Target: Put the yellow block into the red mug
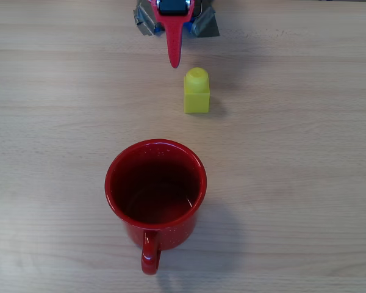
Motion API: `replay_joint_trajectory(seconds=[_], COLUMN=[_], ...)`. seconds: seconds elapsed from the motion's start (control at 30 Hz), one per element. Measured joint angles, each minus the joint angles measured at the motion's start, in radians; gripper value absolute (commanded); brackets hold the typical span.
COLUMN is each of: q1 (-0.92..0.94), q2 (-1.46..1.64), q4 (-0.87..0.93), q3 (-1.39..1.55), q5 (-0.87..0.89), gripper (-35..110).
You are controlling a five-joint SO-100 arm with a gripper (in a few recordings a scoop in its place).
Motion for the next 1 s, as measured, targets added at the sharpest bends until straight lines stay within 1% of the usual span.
replay_joint_trajectory(seconds=[0.17,0.53,0.7,1.0], q1=[-0.018,-0.02,-0.052,-0.052], q2=[0.0,0.0,-0.061,-0.17], q4=[0.0,0.0,-0.018,-0.052], q3=[0.0,0.0,0.0,0.0], q5=[-0.049,-0.049,-0.063,-0.098], gripper=[0,0,0,0])
